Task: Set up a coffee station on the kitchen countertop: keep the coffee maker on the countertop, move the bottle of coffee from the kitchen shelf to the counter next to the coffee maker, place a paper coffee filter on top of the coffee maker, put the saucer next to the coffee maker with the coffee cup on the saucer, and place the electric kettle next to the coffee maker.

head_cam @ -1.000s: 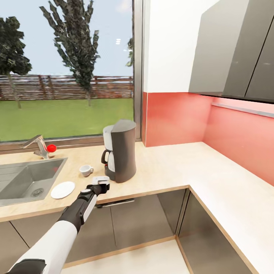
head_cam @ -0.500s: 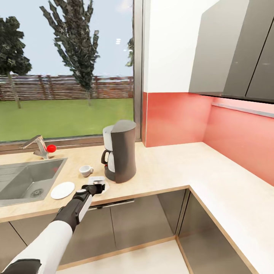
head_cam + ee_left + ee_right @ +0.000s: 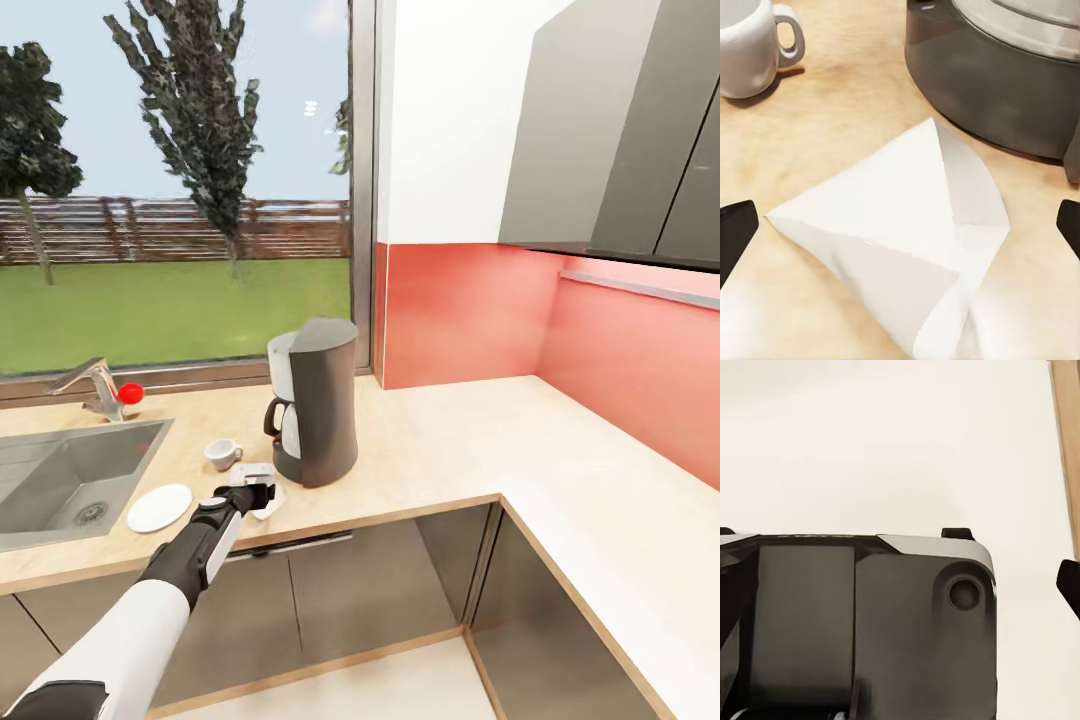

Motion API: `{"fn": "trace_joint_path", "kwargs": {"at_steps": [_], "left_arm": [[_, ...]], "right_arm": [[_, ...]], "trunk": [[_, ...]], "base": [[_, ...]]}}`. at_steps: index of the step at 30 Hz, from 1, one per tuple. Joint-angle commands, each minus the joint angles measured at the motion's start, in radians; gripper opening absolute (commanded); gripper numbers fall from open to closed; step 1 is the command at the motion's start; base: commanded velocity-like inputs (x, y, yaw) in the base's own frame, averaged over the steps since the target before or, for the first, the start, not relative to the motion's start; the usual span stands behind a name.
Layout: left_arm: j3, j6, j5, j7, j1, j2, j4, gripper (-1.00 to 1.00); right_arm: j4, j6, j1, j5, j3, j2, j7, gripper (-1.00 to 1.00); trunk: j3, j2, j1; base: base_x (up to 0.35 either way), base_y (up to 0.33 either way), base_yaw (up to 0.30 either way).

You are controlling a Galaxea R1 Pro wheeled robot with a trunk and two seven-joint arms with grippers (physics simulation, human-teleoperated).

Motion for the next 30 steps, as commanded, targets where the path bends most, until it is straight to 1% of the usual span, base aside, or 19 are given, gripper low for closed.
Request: {"fn": "trace_joint_path", "kwargs": {"at_steps": [1,5,6,15,18,24,30], "left_arm": [[-0.001,0.005,0.004,0.005,-0.001,0.0,0.0,1.0],[-0.001,0.005,0.004,0.017,-0.001,0.001,0.006,1.0],[-0.001,0.005,0.005,0.035,0.0,0.003,0.009,1.0],[-0.001,0.007,0.007,0.04,0.0,0.003,0.01,1.0],[-0.001,0.005,0.006,0.041,0.013,0.003,0.01,1.0],[-0.001,0.004,0.003,0.045,0.02,0.003,0.011,1.0],[-0.001,0.004,0.005,0.099,0.025,0.003,0.014,1.0]], "right_arm": [[-0.001,0.0,-0.001,0.001,0.001,0.0,-0.004,1.0],[-0.001,0.0,-0.001,0.001,0.001,0.0,-0.004,1.0],[-0.001,0.0,-0.001,0.001,0.001,0.0,-0.004,1.0],[-0.001,0.0,-0.001,0.001,0.001,0.0,-0.004,1.0],[0.0,0.0,-0.001,0.001,0.0,0.0,-0.004,1.0],[0.0,0.0,-0.001,0.001,0.0,0.0,-0.004,1.0],[0.0,0.0,-0.001,0.001,0.0,0.0,-0.004,1.0]], "trunk": [[-0.002,-0.002,0.001],[-0.002,-0.002,0.001],[-0.002,-0.002,0.001],[-0.002,-0.002,0.001],[-0.002,-0.002,0.001],[-0.002,-0.002,0.001],[-0.002,-0.002,0.001]], "base": [[0.013,0.0,0.0],[0.067,0.018,0.0],[0.092,0.059,0.0],[0.019,0.012,0.0],[0.0,0.0,0.0],[0.0,0.0,0.0],[0.0,0.0,0.0]]}}
